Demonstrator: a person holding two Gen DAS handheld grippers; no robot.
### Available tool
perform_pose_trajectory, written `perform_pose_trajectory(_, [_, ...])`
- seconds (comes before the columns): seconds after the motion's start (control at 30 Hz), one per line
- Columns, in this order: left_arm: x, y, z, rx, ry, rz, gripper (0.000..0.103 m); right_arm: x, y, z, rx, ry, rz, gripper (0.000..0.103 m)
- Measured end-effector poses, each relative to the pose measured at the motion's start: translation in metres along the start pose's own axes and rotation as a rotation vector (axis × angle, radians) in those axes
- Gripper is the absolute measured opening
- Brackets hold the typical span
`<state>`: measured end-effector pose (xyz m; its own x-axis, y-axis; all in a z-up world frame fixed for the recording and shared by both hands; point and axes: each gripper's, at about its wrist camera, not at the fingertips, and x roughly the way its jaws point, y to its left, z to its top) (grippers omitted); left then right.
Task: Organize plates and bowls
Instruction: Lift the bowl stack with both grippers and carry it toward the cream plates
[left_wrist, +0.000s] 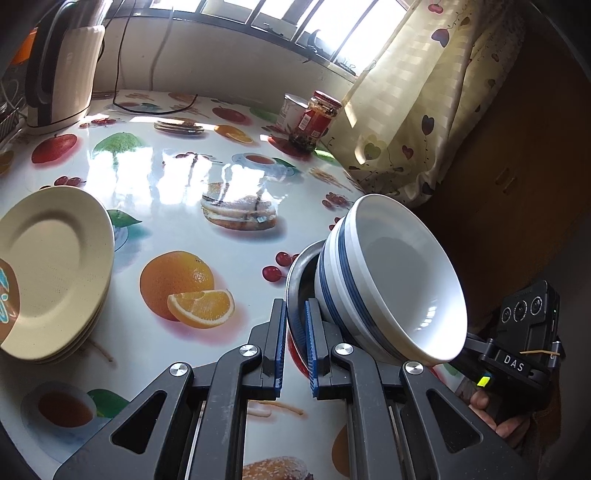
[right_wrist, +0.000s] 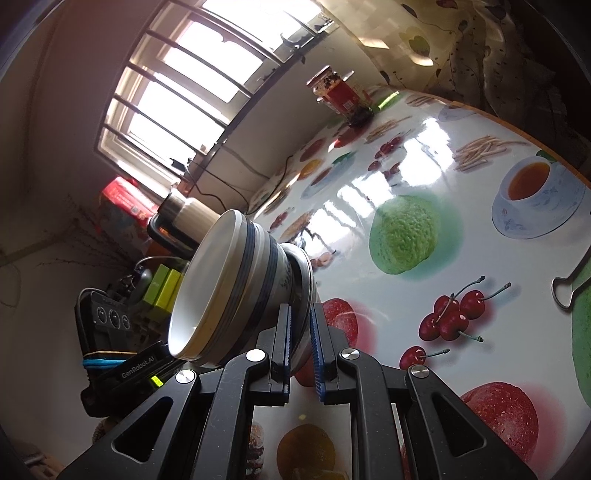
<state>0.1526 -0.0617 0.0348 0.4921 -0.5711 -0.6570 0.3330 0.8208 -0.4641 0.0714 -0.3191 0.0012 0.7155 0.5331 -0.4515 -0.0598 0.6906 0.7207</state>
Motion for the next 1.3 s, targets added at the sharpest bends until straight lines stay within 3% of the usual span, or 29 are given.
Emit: perform_pose_trajectory(1.3, [-0.049,0.062,0.021,-0.084,-0.086,0.083,0.009,0.072,0.067,0.016,-0.091,0.105,0.071,0.012])
